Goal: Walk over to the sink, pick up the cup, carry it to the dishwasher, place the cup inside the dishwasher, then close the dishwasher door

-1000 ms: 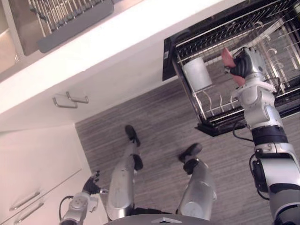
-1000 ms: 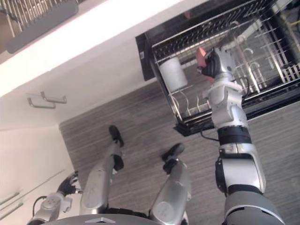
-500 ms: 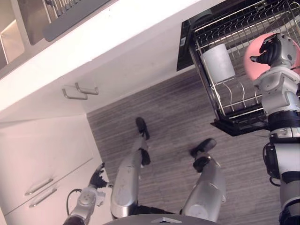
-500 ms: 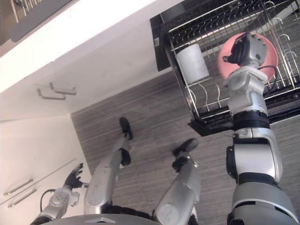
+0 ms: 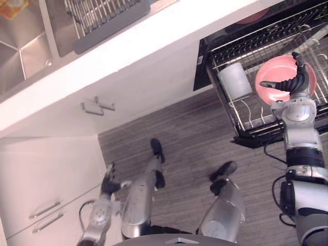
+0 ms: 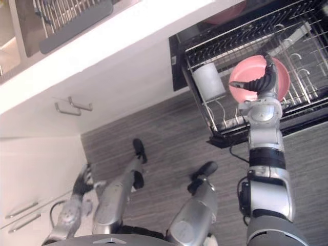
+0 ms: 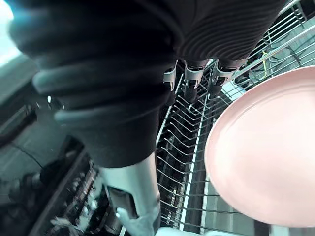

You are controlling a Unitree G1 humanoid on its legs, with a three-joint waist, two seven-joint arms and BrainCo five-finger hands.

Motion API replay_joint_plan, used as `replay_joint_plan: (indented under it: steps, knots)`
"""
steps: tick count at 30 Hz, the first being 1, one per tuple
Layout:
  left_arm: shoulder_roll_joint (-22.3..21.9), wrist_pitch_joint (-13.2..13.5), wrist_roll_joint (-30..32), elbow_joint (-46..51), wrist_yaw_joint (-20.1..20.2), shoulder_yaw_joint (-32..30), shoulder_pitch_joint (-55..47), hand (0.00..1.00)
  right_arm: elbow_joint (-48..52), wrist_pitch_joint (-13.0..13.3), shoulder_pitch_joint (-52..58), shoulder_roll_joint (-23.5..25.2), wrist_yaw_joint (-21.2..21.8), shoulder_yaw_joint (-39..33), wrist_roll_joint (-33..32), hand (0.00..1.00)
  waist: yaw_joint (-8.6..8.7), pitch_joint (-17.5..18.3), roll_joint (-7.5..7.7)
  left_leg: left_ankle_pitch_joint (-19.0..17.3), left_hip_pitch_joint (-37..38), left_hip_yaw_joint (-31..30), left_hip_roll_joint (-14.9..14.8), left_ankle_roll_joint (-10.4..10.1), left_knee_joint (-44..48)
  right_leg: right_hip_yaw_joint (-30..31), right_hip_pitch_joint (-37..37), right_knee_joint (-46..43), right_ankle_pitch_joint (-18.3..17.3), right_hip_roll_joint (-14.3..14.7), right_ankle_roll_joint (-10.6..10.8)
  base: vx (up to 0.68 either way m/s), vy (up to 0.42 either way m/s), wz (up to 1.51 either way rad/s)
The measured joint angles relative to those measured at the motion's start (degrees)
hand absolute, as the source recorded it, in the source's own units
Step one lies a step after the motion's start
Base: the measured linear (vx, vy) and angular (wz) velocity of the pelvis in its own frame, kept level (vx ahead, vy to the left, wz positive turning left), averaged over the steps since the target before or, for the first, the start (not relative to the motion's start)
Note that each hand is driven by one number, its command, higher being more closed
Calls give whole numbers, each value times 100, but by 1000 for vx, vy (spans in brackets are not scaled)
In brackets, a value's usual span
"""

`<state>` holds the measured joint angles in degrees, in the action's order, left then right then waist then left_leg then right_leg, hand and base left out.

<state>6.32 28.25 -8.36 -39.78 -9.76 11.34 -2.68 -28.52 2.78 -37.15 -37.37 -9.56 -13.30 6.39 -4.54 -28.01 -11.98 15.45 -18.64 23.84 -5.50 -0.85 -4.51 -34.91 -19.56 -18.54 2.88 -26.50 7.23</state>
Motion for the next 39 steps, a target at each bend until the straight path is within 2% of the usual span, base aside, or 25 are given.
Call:
replay_joint_plan:
  steps: [2,5,8,10,11,12,15,17,20,25,29,34,39]
  knots:
    - [-184,93,-1,93,4,-1,117,0,435,140,200,233,72,-210,-267,0,143,-6,10,-69,149,129,-6,13,-1,81,157,267,167,89,27,20,-3,-24]
    - [-223,40,-5,24,3,-22,66,0,743,193,527,405,25,-700,-672,0,200,-18,27,-148,373,250,-13,-10,-2,145,365,486,289,162,41,46,-21,-27]
    - [-223,25,-35,-27,4,-222,-12,0,902,221,884,585,-360,-1316,-1305,0,327,-74,145,-199,652,304,-88,-70,-3,153,673,692,316,303,38,84,-53,-17]
    - [-213,24,-50,-57,5,-377,-66,0,997,269,1168,688,-726,-1819,-1893,0,403,-64,281,-232,817,355,-172,-116,-3,160,830,767,305,415,43,103,-77,-15]
    - [-213,24,-51,-92,6,-417,-77,0,998,291,1212,730,-814,-1939,-2046,100,434,-70,315,-235,869,384,-193,-121,-4,168,873,771,294,435,41,111,-84,-22]
    - [-205,18,-99,-214,10,-474,-124,0,997,348,1420,843,-1063,-2203,-2573,100,499,-44,415,-260,1021,460,-239,-154,-6,205,975,763,275,472,66,89,-64,-19]
    - [-207,17,-154,-337,13,-497,-162,0,993,393,1738,1041,-1262,-2444,-3030,100,550,2,507,-296,1152,519,-274,-200,-33,259,1039,731,230,498,95,69,-50,-15]
    - [-207,7,-154,-414,18,-516,-190,0,961,393,2139,1369,-1325,-2654,-3680,100,628,50,582,-318,1233,575,-299,-229,-35,268,1076,657,156,498,96,70,-51,-8]
    - [-218,-17,-152,-552,40,-555,-196,0,884,374,2523,1790,-1273,-2779,-4411,100,679,56,599,-374,1339,585,-315,-270,-36,263,1153,564,65,485,105,34,-42,-1]
    - [-238,-76,-140,-733,111,-681,-221,0,202,294,2804,2377,-744,-2715,-5772,100,668,71,625,-401,1325,598,-322,-258,-37,218,1151,497,-29,458,70,2,-23,4]
    - [-242,-94,-37,-789,169,-668,-203,0,-248,104,2832,2596,-210,-2262,-6770,100,662,77,638,-376,1126,644,-297,-232,-36,8,1089,417,-50,334,86,9,-15,26]
    - [-243,-129,-36,-880,171,-615,-139,0,-496,76,2394,2566,289,-1870,-7125,100,542,82,648,-287,922,581,-140,-129,-32,-23,862,147,-93,111,135,21,-10,17]
    - [-207,-186,-36,-869,175,-439,-74,0,-926,24,1803,2418,282,-1653,-6946,100,458,83,643,-259,781,428,-55,-92,-6,-78,785,-21,-191,-15,115,15,-16,18]
